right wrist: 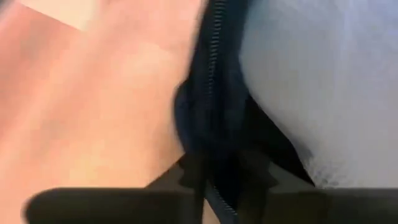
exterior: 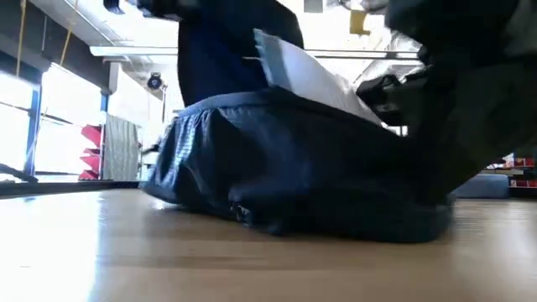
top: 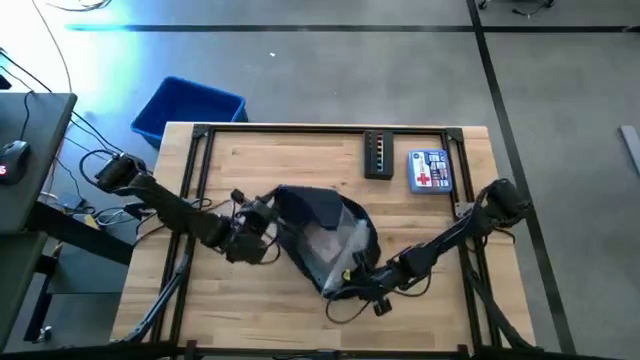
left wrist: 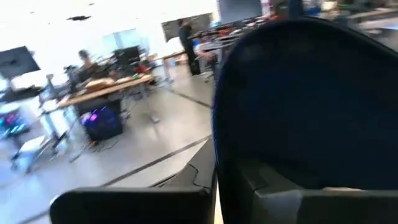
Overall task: Unpack backpack
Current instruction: Put the white zip bag into the backpack
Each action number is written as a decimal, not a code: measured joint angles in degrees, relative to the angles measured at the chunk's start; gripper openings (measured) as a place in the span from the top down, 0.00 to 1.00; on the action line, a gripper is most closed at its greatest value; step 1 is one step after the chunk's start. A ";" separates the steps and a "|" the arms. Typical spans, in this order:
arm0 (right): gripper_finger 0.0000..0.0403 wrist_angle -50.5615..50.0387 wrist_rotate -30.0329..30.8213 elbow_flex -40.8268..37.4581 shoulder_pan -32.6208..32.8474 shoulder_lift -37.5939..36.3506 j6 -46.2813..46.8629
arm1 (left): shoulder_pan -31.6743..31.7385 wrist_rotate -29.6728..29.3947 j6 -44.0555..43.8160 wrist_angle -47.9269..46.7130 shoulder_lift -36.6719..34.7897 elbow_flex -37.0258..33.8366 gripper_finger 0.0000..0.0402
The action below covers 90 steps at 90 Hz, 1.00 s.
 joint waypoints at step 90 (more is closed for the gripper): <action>0.99 0.72 2.85 3.85 4.24 0.12 -1.35 | -2.19 18.81 4.06 11.65 -9.69 -6.43 0.52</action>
